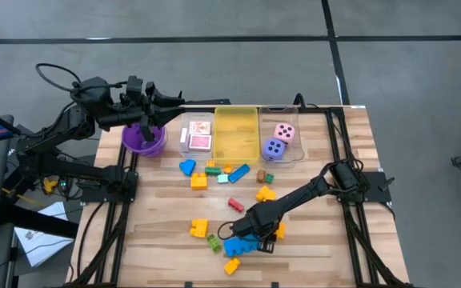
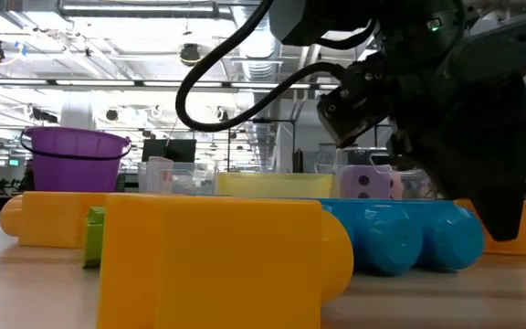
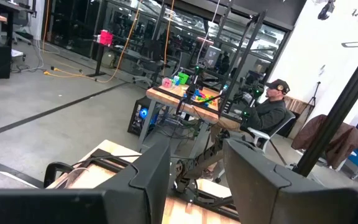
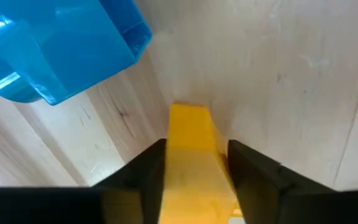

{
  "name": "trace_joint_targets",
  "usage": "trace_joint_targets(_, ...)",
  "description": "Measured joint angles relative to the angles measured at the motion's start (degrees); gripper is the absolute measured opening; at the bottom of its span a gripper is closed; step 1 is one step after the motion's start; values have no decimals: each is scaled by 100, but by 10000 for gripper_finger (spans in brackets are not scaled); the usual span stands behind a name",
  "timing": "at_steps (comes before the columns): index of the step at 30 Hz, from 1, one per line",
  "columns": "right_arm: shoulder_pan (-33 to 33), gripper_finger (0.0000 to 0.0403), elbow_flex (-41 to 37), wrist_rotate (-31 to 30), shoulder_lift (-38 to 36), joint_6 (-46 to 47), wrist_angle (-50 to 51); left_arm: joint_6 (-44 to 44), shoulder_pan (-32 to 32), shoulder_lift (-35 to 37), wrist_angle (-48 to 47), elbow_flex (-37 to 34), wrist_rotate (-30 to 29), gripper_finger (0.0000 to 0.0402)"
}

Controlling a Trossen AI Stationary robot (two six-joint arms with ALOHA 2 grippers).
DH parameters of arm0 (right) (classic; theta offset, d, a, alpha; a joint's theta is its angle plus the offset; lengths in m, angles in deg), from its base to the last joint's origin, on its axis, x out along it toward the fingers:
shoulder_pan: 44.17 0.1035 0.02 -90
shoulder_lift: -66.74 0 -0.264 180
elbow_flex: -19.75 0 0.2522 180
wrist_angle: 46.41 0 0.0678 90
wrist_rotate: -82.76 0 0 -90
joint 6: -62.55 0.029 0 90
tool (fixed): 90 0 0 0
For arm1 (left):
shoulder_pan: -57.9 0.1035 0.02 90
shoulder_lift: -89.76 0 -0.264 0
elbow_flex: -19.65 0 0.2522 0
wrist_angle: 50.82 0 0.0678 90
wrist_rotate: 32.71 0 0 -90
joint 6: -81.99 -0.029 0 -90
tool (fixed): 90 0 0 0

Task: Pick & Place Toys
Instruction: Put the yellow gamepiece into the yellow bin

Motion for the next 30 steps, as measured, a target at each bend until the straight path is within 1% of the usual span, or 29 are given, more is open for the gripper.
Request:
trace_joint_targets(3,-1,120,5,10,-7,40,31,0,0,0,0,0,0,145)
trace_joint_targets(5,-4,112,7,20,-7,52,51,2,0,0,0,0,0,145)
trace_joint_targets(11,-11,117,7,20,-42,109,185,2,0,0,0,0,0,145)
trace_joint_targets(18,-37,105,7,20,-60,107,263,2,0,0,0,0,0,145)
trace_joint_targets(30,-91,103,189,-27,-60,90,340,46,0,0,-1,0,17,145)
